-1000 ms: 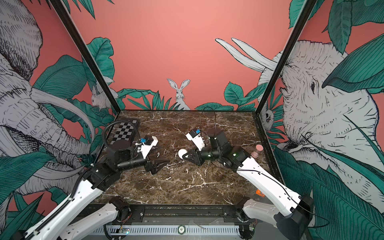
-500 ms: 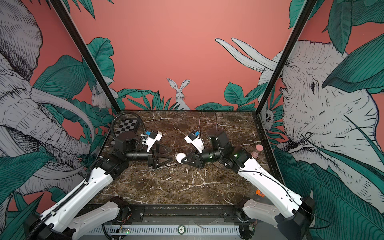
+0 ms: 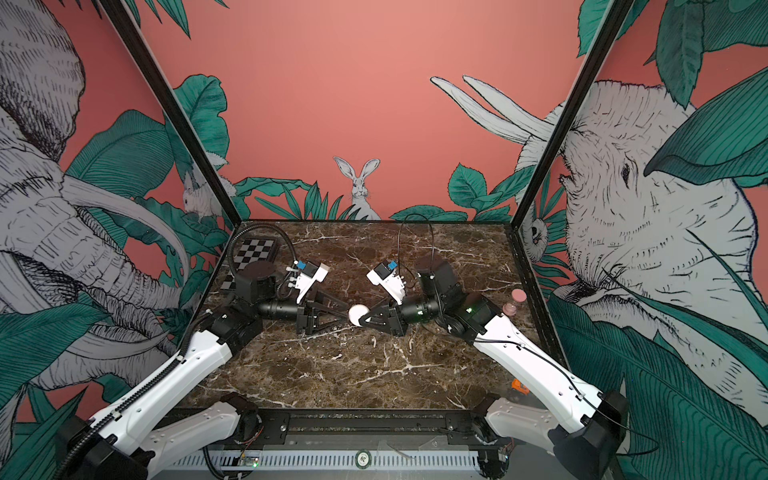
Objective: Insert the wireless bluetooth earbuds into the charging case
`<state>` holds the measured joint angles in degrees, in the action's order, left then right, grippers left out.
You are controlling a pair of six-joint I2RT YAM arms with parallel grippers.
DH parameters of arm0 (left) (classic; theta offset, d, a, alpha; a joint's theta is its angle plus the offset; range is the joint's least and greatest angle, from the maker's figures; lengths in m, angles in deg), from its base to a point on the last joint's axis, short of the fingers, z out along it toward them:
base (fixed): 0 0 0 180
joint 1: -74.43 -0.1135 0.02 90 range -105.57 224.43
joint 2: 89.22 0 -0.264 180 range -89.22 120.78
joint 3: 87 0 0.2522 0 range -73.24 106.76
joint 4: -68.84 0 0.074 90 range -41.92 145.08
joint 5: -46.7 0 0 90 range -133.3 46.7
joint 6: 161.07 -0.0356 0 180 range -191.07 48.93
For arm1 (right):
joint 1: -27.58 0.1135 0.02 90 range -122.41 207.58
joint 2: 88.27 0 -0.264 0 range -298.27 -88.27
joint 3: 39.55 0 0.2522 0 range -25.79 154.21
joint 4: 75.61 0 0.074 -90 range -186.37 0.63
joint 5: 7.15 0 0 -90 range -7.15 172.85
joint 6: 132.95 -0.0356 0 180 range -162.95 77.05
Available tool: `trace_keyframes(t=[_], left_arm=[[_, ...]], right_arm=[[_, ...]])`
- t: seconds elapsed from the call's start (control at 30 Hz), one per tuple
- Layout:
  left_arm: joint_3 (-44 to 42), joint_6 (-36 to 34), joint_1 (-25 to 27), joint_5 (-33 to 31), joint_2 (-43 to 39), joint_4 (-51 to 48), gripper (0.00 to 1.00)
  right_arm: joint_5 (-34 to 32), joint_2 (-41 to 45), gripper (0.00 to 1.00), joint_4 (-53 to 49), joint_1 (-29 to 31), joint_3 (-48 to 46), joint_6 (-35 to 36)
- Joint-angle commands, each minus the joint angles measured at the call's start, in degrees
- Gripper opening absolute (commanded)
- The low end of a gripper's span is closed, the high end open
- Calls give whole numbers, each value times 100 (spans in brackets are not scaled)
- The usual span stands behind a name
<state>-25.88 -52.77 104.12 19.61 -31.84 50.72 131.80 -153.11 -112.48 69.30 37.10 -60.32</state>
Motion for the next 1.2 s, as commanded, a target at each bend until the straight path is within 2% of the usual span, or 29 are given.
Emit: trace_keyframes(t=[0.0, 0.23, 0.57, 0.83, 1.17], left_arm=[[-105, 77, -7, 221, 9, 199, 56], [-151, 85, 39, 247, 9, 225, 51], [-200, 224, 78, 359, 55, 392, 37], [-200, 231, 96, 432, 23, 329, 37], [-178, 297, 105, 493, 75, 430, 25]], right_arm=[[218, -70, 0, 513, 77, -24, -178], [247, -281, 0, 575, 166, 49, -203], [137, -416, 0, 683, 228, 92, -223], [-20, -396, 0, 758, 225, 101, -237], [14, -469, 0, 768, 280, 95, -260]])
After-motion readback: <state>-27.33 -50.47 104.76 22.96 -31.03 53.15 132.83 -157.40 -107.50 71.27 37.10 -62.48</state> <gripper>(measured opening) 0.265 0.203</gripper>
